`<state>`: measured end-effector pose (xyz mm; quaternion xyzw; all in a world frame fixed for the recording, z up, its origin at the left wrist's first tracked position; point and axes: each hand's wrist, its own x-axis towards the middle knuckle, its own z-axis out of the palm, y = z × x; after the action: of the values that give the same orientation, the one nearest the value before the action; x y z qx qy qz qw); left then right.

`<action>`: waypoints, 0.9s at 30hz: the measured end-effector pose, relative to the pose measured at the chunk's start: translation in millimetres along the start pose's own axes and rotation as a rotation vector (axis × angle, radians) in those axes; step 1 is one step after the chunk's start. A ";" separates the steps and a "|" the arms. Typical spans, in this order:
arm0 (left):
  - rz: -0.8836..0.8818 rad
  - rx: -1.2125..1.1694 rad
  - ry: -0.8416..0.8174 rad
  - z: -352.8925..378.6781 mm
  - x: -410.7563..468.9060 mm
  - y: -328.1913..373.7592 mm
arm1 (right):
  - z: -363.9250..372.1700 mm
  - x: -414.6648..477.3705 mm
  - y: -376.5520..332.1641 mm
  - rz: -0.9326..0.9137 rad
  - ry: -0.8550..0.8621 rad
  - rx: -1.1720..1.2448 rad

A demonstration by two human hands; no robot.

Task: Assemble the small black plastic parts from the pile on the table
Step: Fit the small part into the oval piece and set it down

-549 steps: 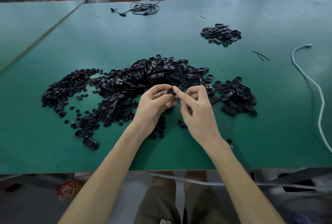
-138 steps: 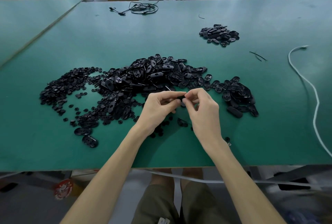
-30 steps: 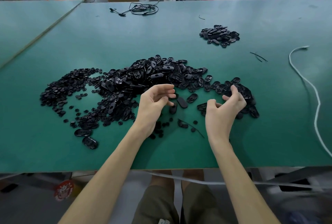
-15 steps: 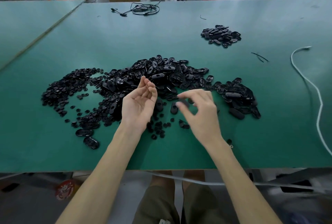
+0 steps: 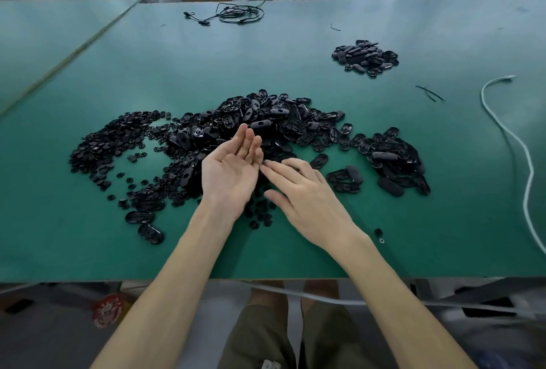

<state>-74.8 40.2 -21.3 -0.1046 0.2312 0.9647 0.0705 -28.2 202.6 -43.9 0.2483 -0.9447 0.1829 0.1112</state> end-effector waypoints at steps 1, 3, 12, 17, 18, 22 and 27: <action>0.003 -0.014 0.000 0.1 -0.2 -0.2 | 0.2 1.1 0.3 0.011 -0.037 0.006; 0.008 -0.050 -0.001 0.8 -1.1 0.0 | 0.6 1.1 0.4 0.033 -0.043 0.030; -0.007 0.024 0.002 1.8 -2.5 -0.1 | -0.8 -1.0 1.9 0.040 0.081 0.089; -0.019 0.031 -0.008 2.3 -3.3 -0.9 | -3.2 -2.2 1.6 0.023 0.107 0.141; -0.020 0.031 -0.010 2.1 -3.3 -1.1 | -3.7 -2.5 1.2 0.017 0.121 0.139; -0.015 0.037 -0.008 0.8 -2.2 -1.3 | -4.7 -3.4 -1.1 0.011 0.193 0.137; 0.039 0.137 -0.028 -1.6 0.5 -2.9 | -6.4 -5.0 -2.9 0.049 0.311 0.206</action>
<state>-74.6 42.1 -24.0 -0.0816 0.2975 0.9492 0.0620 -21.7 204.9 -38.8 0.2039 -0.8983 0.3176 0.2252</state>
